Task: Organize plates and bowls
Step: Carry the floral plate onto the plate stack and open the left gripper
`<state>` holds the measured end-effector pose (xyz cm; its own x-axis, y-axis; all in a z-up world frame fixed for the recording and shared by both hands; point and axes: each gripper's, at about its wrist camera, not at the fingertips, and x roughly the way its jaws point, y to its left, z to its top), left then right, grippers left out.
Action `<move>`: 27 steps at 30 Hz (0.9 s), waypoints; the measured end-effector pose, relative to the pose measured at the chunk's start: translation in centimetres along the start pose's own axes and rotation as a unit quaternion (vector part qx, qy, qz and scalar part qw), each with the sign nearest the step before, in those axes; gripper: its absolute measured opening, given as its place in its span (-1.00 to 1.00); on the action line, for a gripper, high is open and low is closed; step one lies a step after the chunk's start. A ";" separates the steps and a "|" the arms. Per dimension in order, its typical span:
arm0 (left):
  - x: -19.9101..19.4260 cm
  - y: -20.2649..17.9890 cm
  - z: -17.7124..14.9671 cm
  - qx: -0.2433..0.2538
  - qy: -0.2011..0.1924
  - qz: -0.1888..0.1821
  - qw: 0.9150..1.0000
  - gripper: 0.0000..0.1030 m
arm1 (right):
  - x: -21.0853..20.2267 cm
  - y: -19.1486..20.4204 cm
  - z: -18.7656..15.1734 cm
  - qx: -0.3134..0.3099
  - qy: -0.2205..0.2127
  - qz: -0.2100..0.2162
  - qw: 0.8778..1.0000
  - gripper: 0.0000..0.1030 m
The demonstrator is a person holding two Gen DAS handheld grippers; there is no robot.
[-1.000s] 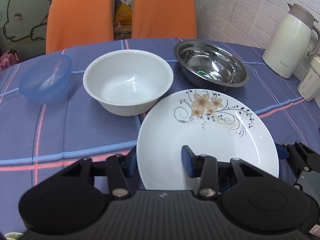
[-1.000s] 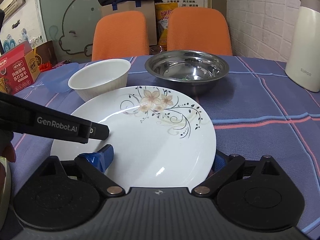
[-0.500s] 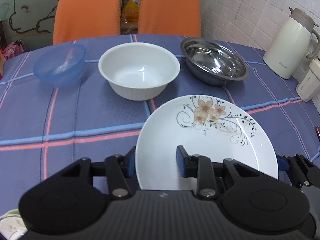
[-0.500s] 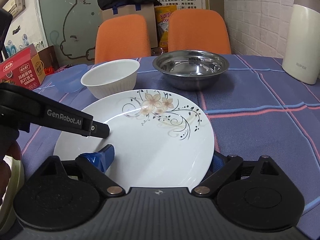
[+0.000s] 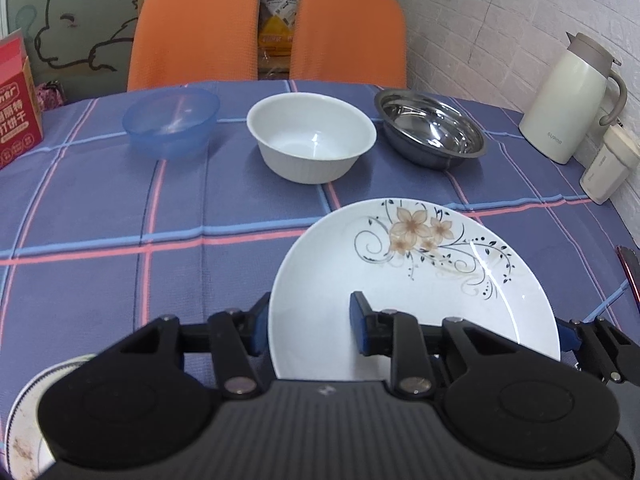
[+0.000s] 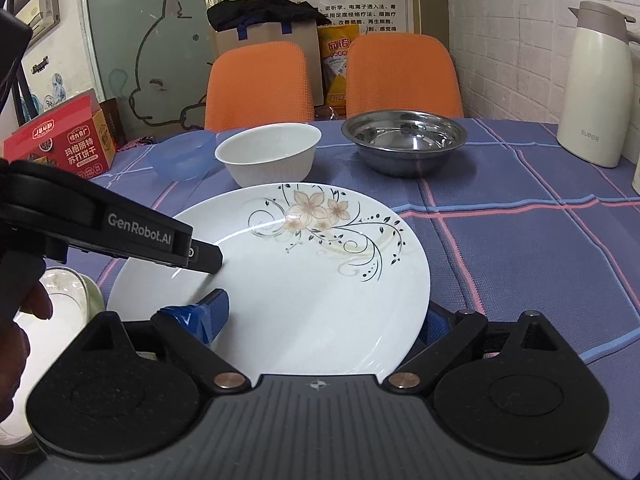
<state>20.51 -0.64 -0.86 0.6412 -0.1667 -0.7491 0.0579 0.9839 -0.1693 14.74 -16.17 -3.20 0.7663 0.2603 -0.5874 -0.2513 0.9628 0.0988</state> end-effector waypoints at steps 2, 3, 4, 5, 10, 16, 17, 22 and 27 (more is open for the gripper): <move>-0.9 0.5 0.0 -0.006 -0.007 0.000 1.000 -0.47 | -0.4 0.7 0.2 -0.006 -0.005 0.001 1.000 0.62; -1.4 0.8 0.0 -0.007 -0.013 0.000 1.000 -0.47 | -0.6 0.9 0.3 -0.006 -0.008 0.004 1.000 0.62; -2.0 1.1 0.0 -0.010 -0.017 0.000 1.000 -0.47 | -0.9 1.2 0.5 -0.007 -0.012 0.006 1.000 0.62; -2.6 1.4 -0.1 -0.013 -0.021 0.000 1.000 -0.47 | -1.2 1.5 0.6 -0.010 -0.017 0.007 1.000 0.62; -6.0 3.9 -1.1 -0.021 -0.041 0.020 0.999 -0.47 | -2.4 3.7 0.8 -0.021 -0.030 0.025 0.999 0.62; -9.9 8.4 -4.0 -0.043 -0.052 0.056 0.996 -0.46 | -3.8 8.4 0.2 -0.041 -0.038 0.074 0.996 0.62; -10.4 9.1 -4.5 -0.046 -0.052 0.061 0.996 -0.46 | -3.9 9.2 -0.1 -0.044 -0.037 0.081 0.995 0.62; -12.2 11.7 -7.4 -0.058 -0.051 0.090 0.993 -0.44 | -4.2 12.9 -1.8 -0.055 -0.023 0.111 0.992 0.62; -12.5 13.1 -9.5 -0.072 -0.045 0.083 0.993 -0.44 | -4.4 14.8 -3.3 -0.059 -0.004 0.124 0.991 0.62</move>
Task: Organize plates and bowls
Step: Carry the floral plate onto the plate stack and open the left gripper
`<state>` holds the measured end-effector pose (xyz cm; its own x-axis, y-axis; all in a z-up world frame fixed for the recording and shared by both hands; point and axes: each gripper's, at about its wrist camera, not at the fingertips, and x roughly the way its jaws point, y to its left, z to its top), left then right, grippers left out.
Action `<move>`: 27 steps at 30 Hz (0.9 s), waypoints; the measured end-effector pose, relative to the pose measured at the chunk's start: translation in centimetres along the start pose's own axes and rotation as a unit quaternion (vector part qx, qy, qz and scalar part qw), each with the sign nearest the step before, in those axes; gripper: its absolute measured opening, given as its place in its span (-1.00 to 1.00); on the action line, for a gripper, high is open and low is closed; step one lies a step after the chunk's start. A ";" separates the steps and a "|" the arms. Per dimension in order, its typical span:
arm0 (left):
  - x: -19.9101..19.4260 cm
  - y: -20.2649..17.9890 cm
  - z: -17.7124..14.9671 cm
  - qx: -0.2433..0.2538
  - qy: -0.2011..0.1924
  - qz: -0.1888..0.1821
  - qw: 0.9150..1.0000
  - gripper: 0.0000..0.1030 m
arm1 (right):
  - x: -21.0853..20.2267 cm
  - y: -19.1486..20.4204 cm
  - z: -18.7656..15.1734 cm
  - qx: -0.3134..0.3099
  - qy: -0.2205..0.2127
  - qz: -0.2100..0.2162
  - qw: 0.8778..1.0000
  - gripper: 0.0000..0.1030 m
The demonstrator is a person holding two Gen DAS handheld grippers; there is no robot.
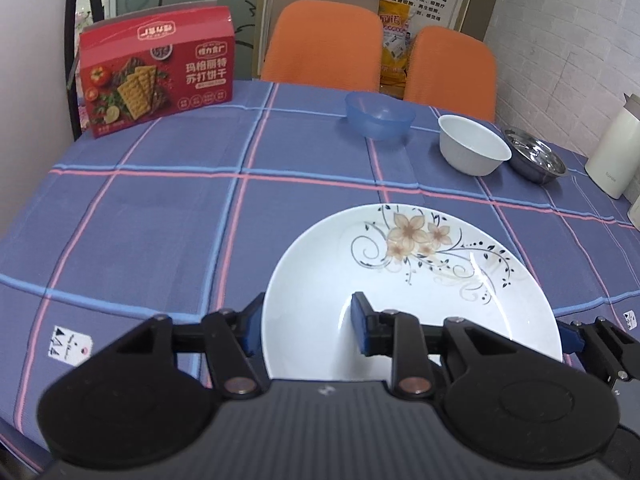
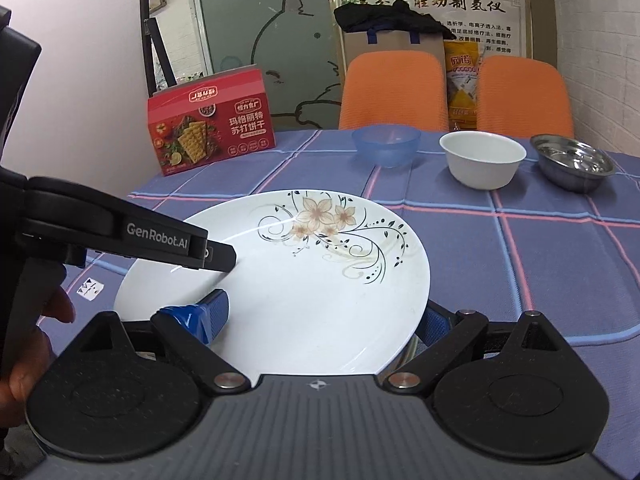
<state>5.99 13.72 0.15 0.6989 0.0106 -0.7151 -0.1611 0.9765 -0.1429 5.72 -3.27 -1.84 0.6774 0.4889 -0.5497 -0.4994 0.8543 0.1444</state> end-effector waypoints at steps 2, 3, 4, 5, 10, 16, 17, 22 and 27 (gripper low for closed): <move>0.0 0.2 -0.4 0.000 -0.008 -0.003 1.000 -0.44 | 0.0 0.3 -0.4 -0.004 0.004 -0.003 1.000 0.62; 0.1 0.2 -0.5 0.001 -0.009 -0.003 1.000 -0.44 | 0.0 0.4 -0.5 -0.006 0.003 -0.004 1.000 0.62; 0.2 0.3 -0.6 -0.003 -0.007 -0.004 1.000 -0.43 | 0.0 0.5 -0.6 -0.009 0.002 -0.006 1.000 0.62; 0.5 0.6 -0.6 -0.010 -0.004 -0.006 1.000 -0.43 | 0.1 0.7 -0.7 -0.013 0.003 -0.008 1.000 0.62; 0.7 1.9 -0.9 -0.033 -0.004 -0.027 0.999 -0.41 | 0.1 0.9 -0.9 -0.023 0.006 -0.008 1.000 0.59; -0.2 1.9 -0.5 -0.030 -0.022 -0.026 0.999 -0.31 | -0.4 1.0 -0.8 -0.026 -0.009 -0.038 0.999 0.63; -0.2 1.8 -0.4 -0.032 -0.022 -0.027 0.999 -0.29 | -0.3 1.0 -0.8 -0.022 -0.005 -0.035 0.999 0.63; -0.8 1.5 -0.4 -0.026 -0.030 -0.028 0.999 -0.20 | -0.6 -0.2 -0.8 0.001 -0.006 -0.026 1.000 0.60; -1.2 0.5 -0.1 -0.018 -0.034 -0.037 0.999 -0.07 | -2.0 -1.2 -0.1 0.006 -0.038 -0.031 0.999 0.60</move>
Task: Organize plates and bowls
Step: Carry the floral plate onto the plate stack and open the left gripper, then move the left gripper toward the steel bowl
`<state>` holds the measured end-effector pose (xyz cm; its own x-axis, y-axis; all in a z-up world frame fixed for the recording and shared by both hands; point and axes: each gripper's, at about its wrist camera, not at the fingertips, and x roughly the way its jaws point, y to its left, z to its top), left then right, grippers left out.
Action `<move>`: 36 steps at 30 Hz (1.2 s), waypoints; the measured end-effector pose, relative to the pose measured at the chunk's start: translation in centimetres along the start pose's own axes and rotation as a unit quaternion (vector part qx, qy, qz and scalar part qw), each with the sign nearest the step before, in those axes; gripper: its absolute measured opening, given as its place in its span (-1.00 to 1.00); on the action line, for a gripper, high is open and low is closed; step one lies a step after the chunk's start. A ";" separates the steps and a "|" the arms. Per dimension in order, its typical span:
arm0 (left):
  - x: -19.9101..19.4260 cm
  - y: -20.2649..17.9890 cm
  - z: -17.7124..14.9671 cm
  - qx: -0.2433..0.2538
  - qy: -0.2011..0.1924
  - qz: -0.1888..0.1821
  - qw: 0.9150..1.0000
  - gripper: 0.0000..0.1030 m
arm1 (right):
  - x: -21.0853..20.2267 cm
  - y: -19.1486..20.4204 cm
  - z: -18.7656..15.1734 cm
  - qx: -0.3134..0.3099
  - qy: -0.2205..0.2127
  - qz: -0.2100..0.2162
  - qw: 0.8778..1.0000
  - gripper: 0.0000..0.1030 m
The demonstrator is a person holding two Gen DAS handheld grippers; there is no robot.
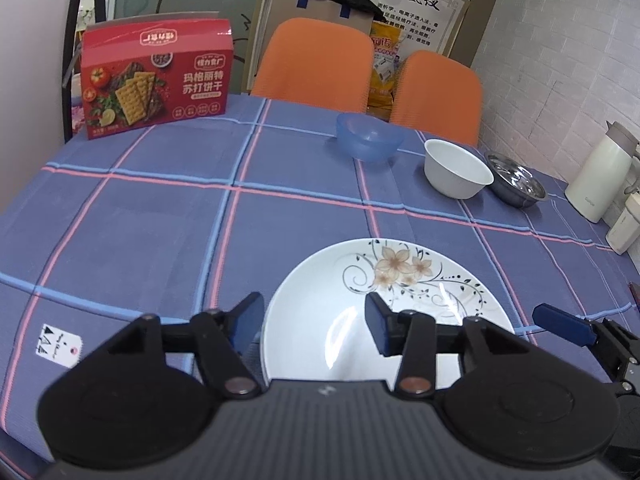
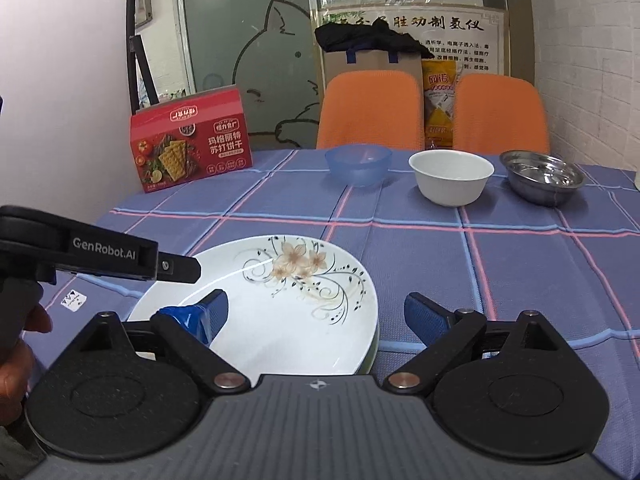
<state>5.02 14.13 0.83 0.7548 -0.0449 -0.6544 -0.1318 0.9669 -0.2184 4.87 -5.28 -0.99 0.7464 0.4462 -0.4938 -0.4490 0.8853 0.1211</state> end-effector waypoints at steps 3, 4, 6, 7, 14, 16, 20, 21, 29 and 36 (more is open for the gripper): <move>-0.1 -1.1 0.1 0.013 -0.003 -0.005 1.000 0.03 | -0.3 -1.0 0.1 0.011 -0.001 0.001 1.000 0.60; -0.1 -1.4 0.1 0.016 -0.003 -0.006 1.000 0.12 | -0.4 -1.4 0.0 0.016 -0.001 0.000 1.000 0.60; -0.1 -2.4 0.2 0.023 -0.006 -0.007 1.000 0.23 | -0.5 -2.5 -0.1 0.034 0.000 -0.004 0.999 0.60; -0.1 -2.8 0.3 0.025 -0.006 -0.008 1.000 0.33 | -0.6 -3.1 -0.2 0.045 0.000 -0.006 0.999 0.60; 0.2 -6.9 0.9 0.046 -0.023 -0.018 0.999 0.46 | -1.3 -8.1 -0.8 0.134 0.000 -0.027 0.991 0.60; 0.4 -8.2 1.0 0.055 -0.026 -0.023 0.998 0.46 | -1.5 -9.2 -1.1 0.160 0.003 -0.032 0.987 0.61; 1.1 -10.7 1.1 0.069 -0.022 -0.034 0.997 0.48 | -1.7 -11.3 -1.3 0.201 0.021 -0.049 0.978 0.61; 1.3 -11.2 1.0 0.073 -0.020 -0.036 0.997 0.48 | -1.9 -11.6 -1.4 0.202 0.015 -0.045 0.978 0.61; 3.1 -14.3 0.5 0.095 0.005 -0.038 0.995 0.49 | -3.7 -14.4 -2.4 0.218 -0.032 -0.058 0.974 0.61; 4.3 -16.2 0.0 0.102 0.024 -0.042 0.994 0.49 | -4.1 -17.1 -3.3 0.256 -0.027 -0.057 0.965 0.61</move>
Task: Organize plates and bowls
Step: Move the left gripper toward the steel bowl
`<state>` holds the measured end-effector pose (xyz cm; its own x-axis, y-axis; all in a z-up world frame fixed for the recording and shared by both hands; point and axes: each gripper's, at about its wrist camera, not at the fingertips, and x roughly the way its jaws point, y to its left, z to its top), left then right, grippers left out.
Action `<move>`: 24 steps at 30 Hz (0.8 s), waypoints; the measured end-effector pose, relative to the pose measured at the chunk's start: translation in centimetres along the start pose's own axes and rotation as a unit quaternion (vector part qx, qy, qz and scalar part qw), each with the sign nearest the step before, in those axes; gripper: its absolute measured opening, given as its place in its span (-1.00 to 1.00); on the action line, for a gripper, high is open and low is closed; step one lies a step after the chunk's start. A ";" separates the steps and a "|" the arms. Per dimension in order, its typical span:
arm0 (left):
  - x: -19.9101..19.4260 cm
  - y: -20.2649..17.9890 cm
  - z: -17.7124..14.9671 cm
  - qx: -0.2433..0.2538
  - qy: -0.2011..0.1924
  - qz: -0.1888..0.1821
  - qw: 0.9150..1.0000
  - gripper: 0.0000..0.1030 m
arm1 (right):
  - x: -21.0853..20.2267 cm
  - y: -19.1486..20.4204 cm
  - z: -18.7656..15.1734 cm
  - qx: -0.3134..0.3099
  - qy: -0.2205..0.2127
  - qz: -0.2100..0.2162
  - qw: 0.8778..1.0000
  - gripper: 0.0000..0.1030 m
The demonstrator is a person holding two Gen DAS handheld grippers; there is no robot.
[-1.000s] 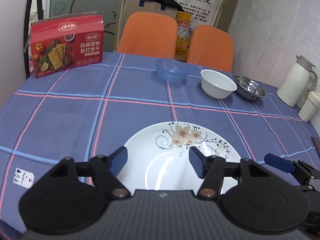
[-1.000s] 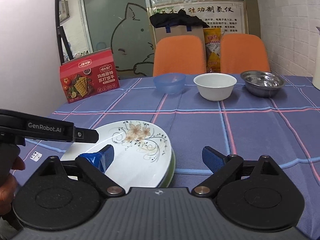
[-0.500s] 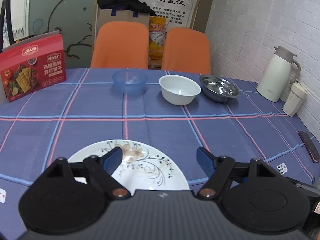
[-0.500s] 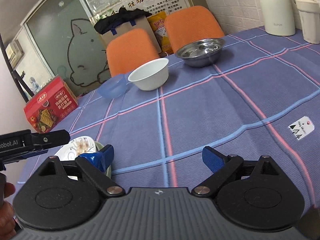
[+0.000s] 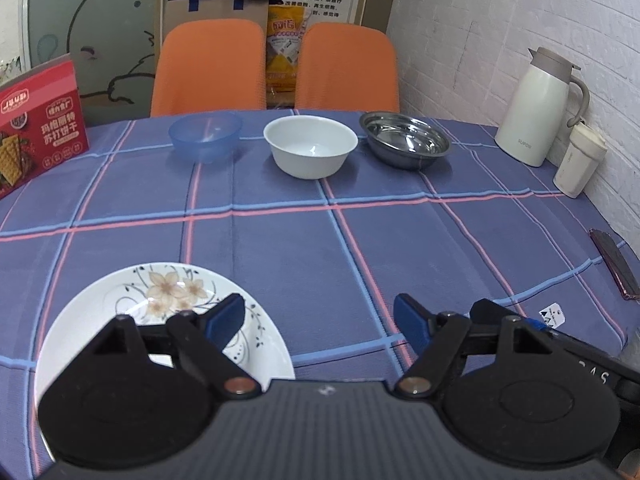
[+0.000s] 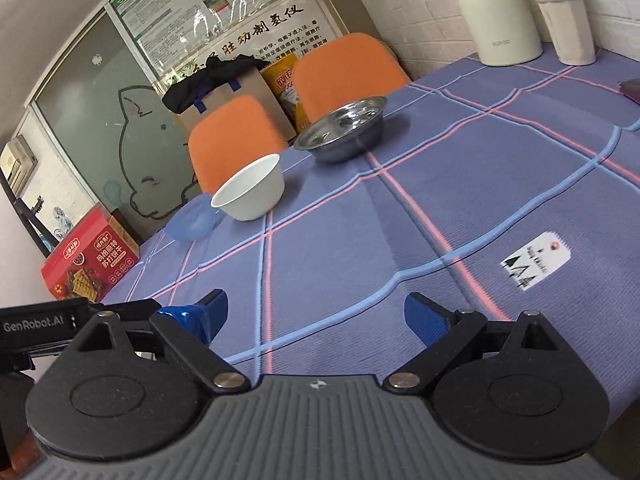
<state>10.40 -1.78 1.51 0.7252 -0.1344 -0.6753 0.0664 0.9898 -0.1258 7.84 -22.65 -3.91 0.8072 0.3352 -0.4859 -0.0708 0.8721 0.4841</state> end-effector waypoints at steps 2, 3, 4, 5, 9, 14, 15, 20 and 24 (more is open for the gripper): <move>0.3 -0.6 -0.1 0.005 0.003 -0.001 1.000 0.49 | -0.2 -0.3 0.1 -0.006 -0.001 -0.005 1.000 0.61; 0.5 -0.9 -0.2 0.008 0.005 0.000 1.000 0.49 | -0.3 -0.4 0.1 -0.008 -0.002 -0.008 1.000 0.61; 0.6 -1.1 -0.3 0.010 0.007 0.001 1.000 0.49 | -0.4 -0.6 0.1 -0.009 -0.001 -0.012 1.000 0.61; 0.7 -1.3 -0.3 0.012 0.009 0.002 1.000 0.49 | -0.4 -0.8 0.1 -0.008 0.000 -0.014 1.000 0.61; 1.0 -2.0 -0.4 0.020 0.013 0.001 1.000 0.49 | -0.4 -1.6 0.0 -0.003 0.010 -0.016 1.000 0.61; 1.0 -2.5 0.1 0.029 0.009 0.005 1.000 0.50 | -0.6 -1.9 0.1 -0.002 0.011 -0.016 1.000 0.61; 1.0 -2.7 0.3 0.031 0.007 0.006 0.999 0.50 | -0.6 -1.9 0.3 -0.004 0.011 -0.015 1.000 0.61; 1.2 -3.0 1.1 0.045 0.001 0.013 0.999 0.50 | -0.3 -1.9 1.2 -0.021 0.010 -0.015 1.000 0.61; 1.6 -3.2 2.1 0.056 0.001 0.018 0.998 0.51 | -0.1 -1.9 2.3 -0.037 0.008 -0.014 0.999 0.61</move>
<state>12.76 -5.11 2.38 0.7275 -0.0994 -0.6788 0.1169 0.9929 -0.0200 9.22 -25.12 -3.11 0.8002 0.3160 -0.5096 -0.0924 0.9047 0.4159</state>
